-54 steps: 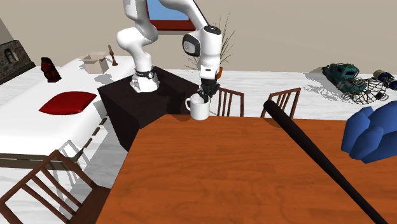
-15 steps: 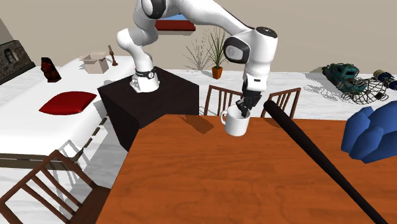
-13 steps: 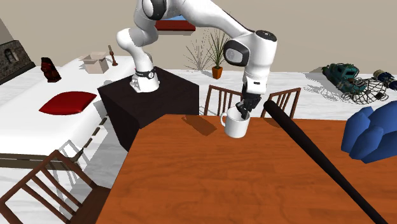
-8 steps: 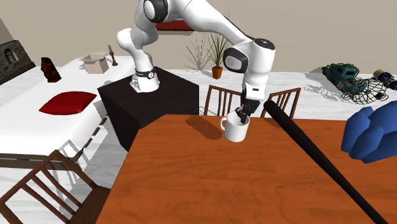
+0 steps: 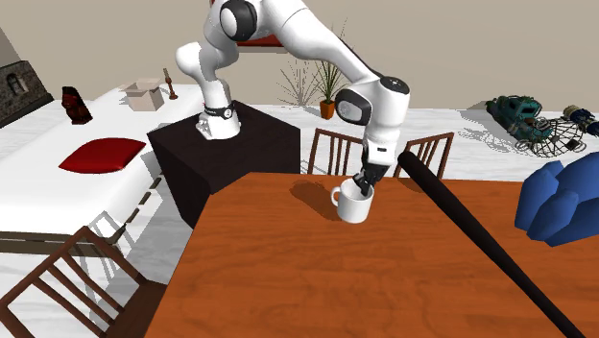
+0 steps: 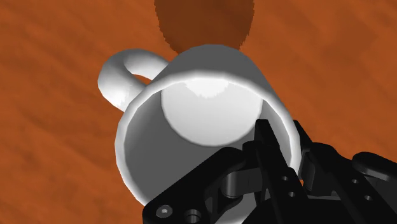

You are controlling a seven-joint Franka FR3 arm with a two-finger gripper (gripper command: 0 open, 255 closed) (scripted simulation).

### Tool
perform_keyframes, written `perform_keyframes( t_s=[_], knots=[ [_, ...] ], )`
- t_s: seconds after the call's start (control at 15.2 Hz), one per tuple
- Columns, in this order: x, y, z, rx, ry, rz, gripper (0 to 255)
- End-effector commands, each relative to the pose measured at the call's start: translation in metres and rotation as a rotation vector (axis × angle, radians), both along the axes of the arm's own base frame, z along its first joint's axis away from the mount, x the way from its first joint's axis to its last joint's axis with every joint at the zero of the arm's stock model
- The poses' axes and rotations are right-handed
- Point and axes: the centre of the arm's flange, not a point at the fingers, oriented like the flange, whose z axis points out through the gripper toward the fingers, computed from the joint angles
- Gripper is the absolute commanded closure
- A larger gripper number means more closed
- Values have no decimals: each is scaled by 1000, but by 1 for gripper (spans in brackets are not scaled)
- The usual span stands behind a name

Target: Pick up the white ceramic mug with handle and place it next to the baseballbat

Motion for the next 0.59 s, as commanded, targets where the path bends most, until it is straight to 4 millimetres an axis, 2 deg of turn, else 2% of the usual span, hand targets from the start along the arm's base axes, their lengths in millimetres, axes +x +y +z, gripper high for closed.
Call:
perform_keyframes(
  t_s=[0.0, 0.33, 0.53],
  knots=[
    [0, -1, -11, 0, -1, 0, 255],
    [0, -1, -37, 0, -1, 0, 255],
    [0, -1, -37, 0, -1, 0, 255]
  ],
)
